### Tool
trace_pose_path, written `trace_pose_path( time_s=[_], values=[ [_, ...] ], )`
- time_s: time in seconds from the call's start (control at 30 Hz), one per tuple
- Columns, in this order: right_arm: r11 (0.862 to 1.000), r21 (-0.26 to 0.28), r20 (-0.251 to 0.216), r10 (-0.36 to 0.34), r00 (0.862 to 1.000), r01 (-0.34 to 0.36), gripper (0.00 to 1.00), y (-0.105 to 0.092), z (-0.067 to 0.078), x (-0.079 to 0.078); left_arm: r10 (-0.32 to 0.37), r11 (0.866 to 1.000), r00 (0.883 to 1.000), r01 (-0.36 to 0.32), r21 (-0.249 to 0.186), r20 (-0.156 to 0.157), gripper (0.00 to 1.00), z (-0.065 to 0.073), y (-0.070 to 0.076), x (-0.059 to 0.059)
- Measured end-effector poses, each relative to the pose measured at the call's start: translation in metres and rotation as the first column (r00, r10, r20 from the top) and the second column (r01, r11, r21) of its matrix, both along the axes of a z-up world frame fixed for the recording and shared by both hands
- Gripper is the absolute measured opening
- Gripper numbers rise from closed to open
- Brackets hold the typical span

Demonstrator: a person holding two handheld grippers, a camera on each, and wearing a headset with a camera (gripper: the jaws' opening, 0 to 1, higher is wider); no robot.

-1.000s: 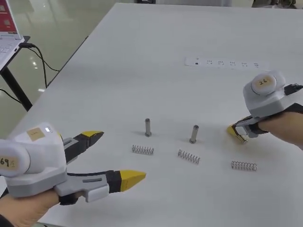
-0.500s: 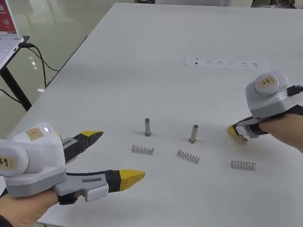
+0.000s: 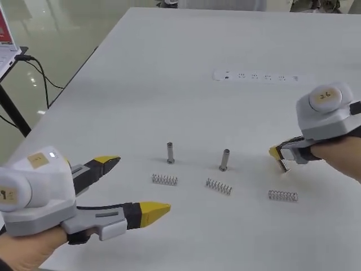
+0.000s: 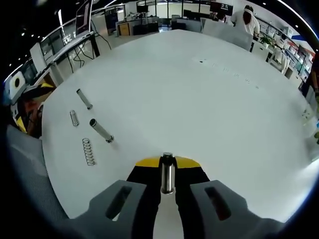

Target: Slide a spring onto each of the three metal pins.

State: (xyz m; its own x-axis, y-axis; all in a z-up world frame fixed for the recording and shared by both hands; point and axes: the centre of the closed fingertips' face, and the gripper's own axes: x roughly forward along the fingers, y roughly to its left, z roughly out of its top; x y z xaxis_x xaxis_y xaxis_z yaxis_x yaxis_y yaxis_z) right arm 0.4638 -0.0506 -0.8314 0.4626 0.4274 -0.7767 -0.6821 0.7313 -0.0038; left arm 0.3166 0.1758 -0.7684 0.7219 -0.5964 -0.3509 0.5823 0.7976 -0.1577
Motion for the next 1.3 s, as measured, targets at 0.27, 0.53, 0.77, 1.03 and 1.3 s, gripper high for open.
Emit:
trace_pose_path(
  time_s=[0.27,0.53,0.77,1.03,1.3],
  values=[
    [1.0,0.017,0.024,-0.007,1.0,0.007,0.1,-0.003,0.007,-0.005,-0.007,1.0,1.0,0.007,0.001,0.007,0.87,0.002,-0.003,-0.001],
    [1.0,0.026,0.044,-0.009,0.999,0.008,0.1,-0.005,0.012,-0.01,-0.009,1.0,1.0,0.009,0.0,0.009,0.87,0.003,-0.004,-0.001],
    [1.0,0.028,0.05,-0.008,0.999,0.006,0.1,-0.007,0.014,-0.014,-0.012,1.0,1.0,0.012,0.0,0.01,0.87,0.003,-0.005,-0.001],
    [0.999,0.037,0.065,-0.007,0.998,0.004,0.1,-0.01,0.017,-0.021,-0.016,1.0,1.0,0.016,-0.001,0.011,0.87,0.004,-0.005,-0.001],
    [0.999,0.044,0.075,0.0,0.997,-0.004,0.1,-0.012,0.018,-0.025,-0.02,1.0,1.0,0.02,-0.001,0.012,0.87,0.004,-0.006,-0.002]
  ],
)
